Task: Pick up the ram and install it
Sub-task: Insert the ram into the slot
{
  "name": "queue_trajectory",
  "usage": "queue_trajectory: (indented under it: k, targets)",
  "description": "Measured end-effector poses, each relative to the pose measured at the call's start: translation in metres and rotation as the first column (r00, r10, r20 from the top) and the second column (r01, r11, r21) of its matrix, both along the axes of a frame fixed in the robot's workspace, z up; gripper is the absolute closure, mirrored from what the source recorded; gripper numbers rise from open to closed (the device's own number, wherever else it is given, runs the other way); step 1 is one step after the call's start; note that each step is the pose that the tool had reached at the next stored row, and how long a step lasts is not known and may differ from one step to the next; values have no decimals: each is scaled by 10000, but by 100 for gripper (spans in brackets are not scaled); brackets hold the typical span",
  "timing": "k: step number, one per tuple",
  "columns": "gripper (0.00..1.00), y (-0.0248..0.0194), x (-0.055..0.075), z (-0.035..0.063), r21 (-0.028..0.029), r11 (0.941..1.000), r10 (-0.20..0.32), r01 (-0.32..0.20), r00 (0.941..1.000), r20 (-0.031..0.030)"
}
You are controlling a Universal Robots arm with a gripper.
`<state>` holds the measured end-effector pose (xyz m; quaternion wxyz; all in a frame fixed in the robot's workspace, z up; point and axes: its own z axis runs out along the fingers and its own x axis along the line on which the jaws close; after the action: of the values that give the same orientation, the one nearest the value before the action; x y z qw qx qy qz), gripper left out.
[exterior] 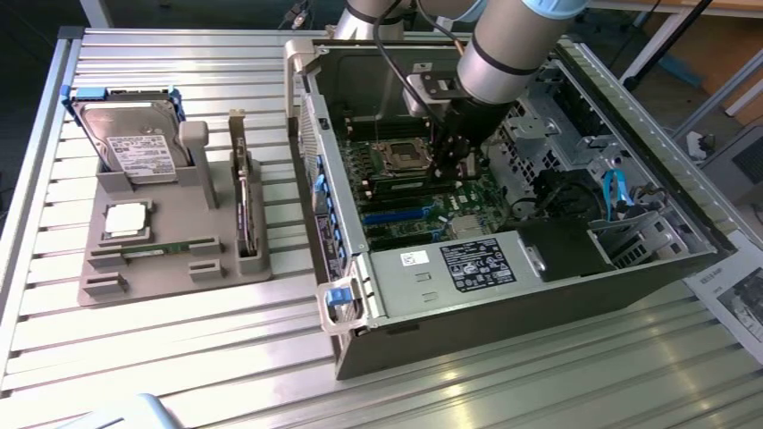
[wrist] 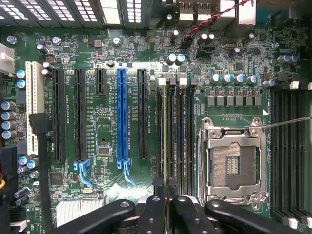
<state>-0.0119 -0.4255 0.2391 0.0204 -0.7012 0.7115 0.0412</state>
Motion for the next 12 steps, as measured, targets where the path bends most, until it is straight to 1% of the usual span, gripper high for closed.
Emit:
queue_trajectory:
  k: [12]
  targets:
    - [88,2,5,-2,-10,10000,0,0,10000,-1]
